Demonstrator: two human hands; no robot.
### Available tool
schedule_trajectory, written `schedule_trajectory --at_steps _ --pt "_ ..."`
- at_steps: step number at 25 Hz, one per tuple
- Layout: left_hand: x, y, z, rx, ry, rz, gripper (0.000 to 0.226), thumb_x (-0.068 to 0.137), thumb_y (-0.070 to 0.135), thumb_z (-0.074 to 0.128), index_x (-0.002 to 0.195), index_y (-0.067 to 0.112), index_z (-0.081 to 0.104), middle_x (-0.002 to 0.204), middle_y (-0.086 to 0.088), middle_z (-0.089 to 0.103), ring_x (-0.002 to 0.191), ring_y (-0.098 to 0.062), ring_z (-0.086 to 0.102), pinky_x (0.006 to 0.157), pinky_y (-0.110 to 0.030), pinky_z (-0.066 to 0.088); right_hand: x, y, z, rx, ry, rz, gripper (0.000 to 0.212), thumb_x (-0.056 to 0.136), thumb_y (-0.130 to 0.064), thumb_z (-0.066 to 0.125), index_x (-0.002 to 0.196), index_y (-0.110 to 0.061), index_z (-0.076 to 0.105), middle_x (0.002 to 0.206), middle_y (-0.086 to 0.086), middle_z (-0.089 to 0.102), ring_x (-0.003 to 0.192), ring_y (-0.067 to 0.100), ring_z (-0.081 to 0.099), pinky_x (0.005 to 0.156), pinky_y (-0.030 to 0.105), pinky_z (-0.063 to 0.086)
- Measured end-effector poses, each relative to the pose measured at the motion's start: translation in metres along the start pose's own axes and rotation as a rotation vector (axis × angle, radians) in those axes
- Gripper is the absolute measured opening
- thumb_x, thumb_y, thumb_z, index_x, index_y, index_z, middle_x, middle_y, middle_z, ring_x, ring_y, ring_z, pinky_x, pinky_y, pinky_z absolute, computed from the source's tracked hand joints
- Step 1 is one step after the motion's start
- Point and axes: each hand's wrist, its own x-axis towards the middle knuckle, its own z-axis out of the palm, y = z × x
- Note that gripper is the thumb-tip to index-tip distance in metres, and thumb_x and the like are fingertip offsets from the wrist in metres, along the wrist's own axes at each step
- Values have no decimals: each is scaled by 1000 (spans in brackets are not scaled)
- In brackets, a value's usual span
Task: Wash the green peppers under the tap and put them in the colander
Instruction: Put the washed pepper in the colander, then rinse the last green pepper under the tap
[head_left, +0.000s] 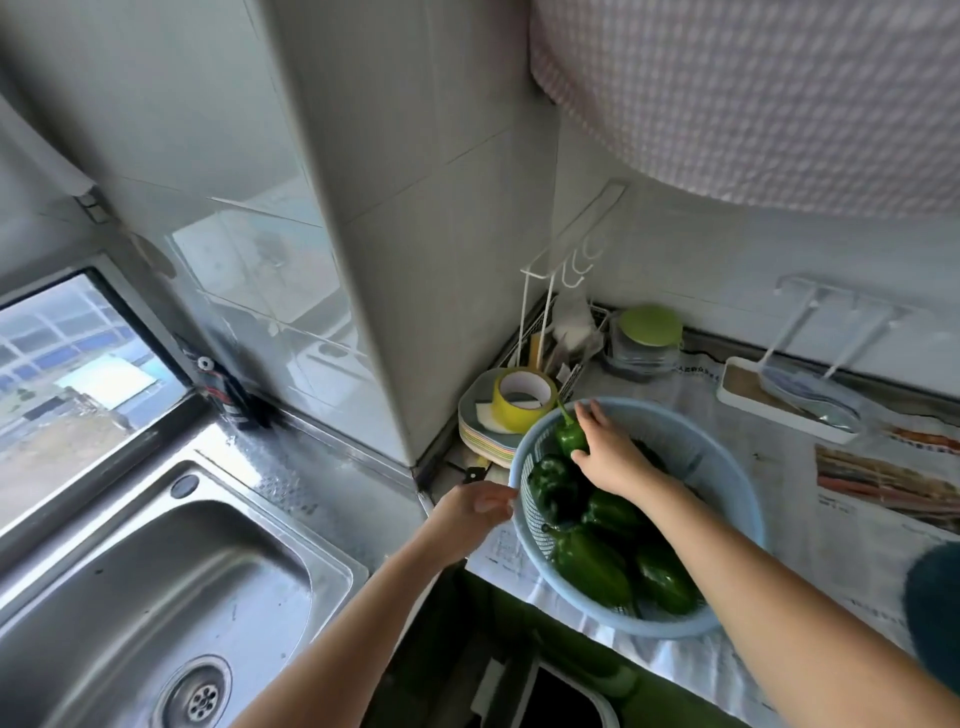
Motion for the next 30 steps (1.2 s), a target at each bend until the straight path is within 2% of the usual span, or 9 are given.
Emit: schedule_trajectory --at_steps 3,7,9,12,14,17,22,26,30 --pt "-7 -3 -9 -8 80 -19 26 89 9 59 114 12 67 111 0 68 97 -9 61 94 -22 46 7 -15 -13 26 67 59 70 94 -22 50 150 -5 10 158 14 11 141 32 25 113 38 26" --pt "-27 -16 -42 -127 237 -65 24 89 7 57 109 17 67 100 1 69 82 -8 64 79 -19 49 -5 -60 -36 178 318 -205 36 91 -18 57 125 -7 55 126 11 57 116 24 55 93 28 42" --pt "-43 -29 -62 -136 337 -78 21 90 12 59 106 22 66 97 4 69 83 -10 65 82 -25 51 -22 -98 -37 280 157 -378 22 90 -20 59 109 -13 65 105 2 67 96 14 63 79 18 46" --pt "-75 -50 -83 -133 473 -136 12 89 19 61 98 26 65 77 5 64 68 -10 62 77 -34 54 -36 -151 -10 255 -81 -532 16 89 -26 61 97 -14 69 89 -2 71 82 10 66 74 20 48" --pt "-102 -71 -95 -121 579 -208 6 87 24 64 92 26 64 59 6 53 53 -11 51 65 -36 53 -40 -187 19 253 -159 -594 21 89 -31 61 87 -12 67 74 0 70 64 12 64 63 22 49" --pt "-148 -109 -111 -97 691 -313 5 86 32 65 84 30 60 51 5 44 47 -12 40 52 -29 41 -44 -241 62 233 -212 -677 34 91 -41 56 74 -12 63 50 -8 55 41 1 52 47 9 40" --pt "-228 -178 -142 -54 820 -524 7 86 33 65 85 26 61 60 5 55 54 -8 48 51 -19 34 -52 -330 141 248 -295 -765 42 91 -41 56 60 -13 59 51 -4 54 49 7 50 52 18 37" --pt "-294 -243 -157 -98 853 -741 14 85 28 65 95 18 67 80 1 66 74 -15 61 67 -25 45 -56 -388 224 144 -447 -734 29 85 -36 63 76 -8 65 70 6 66 71 24 64 71 35 51" --pt "-352 -303 -163 -24 802 -940 27 84 21 65 110 14 67 124 -10 58 115 -21 54 94 -26 40 -65 -429 310 -81 -647 -703 29 85 -32 64 106 -13 60 105 5 67 100 22 61 84 31 46"
